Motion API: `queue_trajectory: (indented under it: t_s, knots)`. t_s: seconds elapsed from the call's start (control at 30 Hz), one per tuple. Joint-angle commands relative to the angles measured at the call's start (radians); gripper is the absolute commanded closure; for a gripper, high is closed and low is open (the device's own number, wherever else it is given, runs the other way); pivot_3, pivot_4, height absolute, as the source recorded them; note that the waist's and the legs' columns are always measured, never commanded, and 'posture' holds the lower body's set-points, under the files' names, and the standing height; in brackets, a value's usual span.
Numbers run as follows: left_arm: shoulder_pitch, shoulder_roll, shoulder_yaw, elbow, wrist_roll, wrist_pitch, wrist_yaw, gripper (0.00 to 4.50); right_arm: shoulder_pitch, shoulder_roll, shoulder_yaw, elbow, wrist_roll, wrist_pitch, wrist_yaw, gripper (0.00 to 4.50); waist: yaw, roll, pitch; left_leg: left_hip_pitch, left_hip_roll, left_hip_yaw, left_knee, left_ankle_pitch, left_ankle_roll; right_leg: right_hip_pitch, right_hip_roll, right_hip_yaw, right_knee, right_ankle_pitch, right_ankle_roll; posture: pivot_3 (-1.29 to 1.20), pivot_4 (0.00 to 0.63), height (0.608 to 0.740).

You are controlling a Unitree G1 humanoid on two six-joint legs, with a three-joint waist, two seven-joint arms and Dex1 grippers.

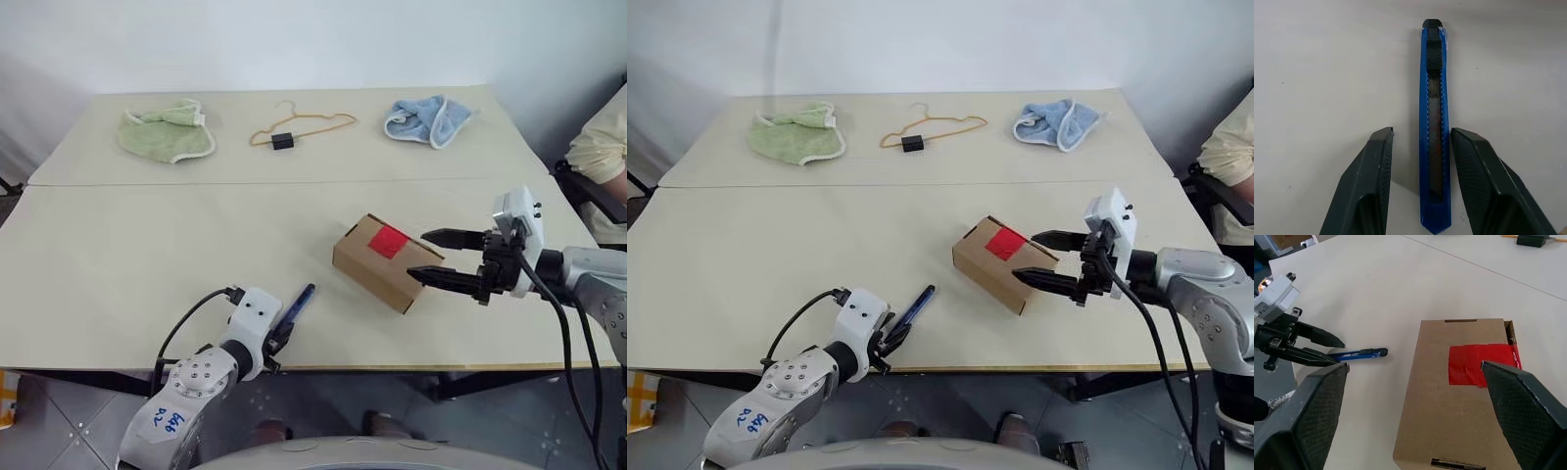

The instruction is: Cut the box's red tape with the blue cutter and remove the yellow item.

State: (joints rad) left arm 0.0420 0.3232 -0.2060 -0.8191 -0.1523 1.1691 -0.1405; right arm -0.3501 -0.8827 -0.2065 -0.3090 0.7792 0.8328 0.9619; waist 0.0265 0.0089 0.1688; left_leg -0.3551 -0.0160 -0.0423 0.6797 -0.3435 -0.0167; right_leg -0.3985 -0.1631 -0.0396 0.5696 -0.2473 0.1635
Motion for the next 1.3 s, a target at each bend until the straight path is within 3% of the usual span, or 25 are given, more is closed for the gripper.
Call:
queue_trajectory:
  t_s: [0.03,0.23,0.37,0.77,1.1,1.3]
  knots:
    - [0.043,0.01,-0.044,0.125,0.002,0.063,-0.001,3.26,-0.023,-0.017,-0.024,-0.006,0.01,-0.003,0.006,0.0,0.0,0.001,0.0,0.001,0.0,0.0,0.0,0.0,0.0,0.001,0.0,0.0,-0.001,0.0,0.0,0.0,0.15,0.74]
    - [0.039,0.014,-0.057,0.136,0.007,0.053,0.006,3.26,-0.024,-0.02,-0.027,-0.002,0.007,-0.005,0.007,0.0,0.001,0.001,0.0,0.002,0.0,0.0,0.0,-0.001,0.001,0.004,0.0,0.0,-0.003,-0.001,-0.001,0.0,0.15,0.74]
    - [0.031,0.018,-0.064,0.148,0.014,0.04,0.006,4.02,-0.025,-0.024,-0.028,0.001,0.005,-0.007,0.008,0.0,0.002,0.001,0.0,0.002,0.0,0.0,0.0,-0.001,0.001,0.004,0.0,0.0,-0.004,-0.001,-0.001,0.0,0.15,0.74]
    - [-0.009,0.085,-0.093,0.174,0.024,-0.07,-0.051,4.02,-0.022,-0.025,-0.034,0.0,0.003,-0.011,0.008,0.0,0.015,0.001,-0.001,0.003,-0.001,-0.002,0.0,-0.001,0.0,0.006,0.0,0.0,-0.004,-0.004,-0.008,0.0,0.15,0.74]
    - [-0.077,0.385,-0.09,0.33,0.087,-0.683,-0.398,4.02,-0.005,-0.082,-0.032,-0.153,0.02,-0.003,0.015,0.0,0.017,0.0,0.0,-0.001,0.001,-0.001,-0.001,-0.002,-0.001,0.0,0.0,-0.003,-0.004,-0.006,-0.01,0.0,0.15,0.74]
    - [-0.173,0.412,-0.121,0.551,0.141,-1.093,-0.562,4.02,-0.026,-0.139,0.096,-0.343,-0.012,0.003,0.007,0.0,0.017,0.0,0.001,-0.011,0.001,0.001,0.0,-0.002,-0.003,-0.011,0.0,-0.003,-0.003,-0.005,-0.009,0.0,0.15,0.74]
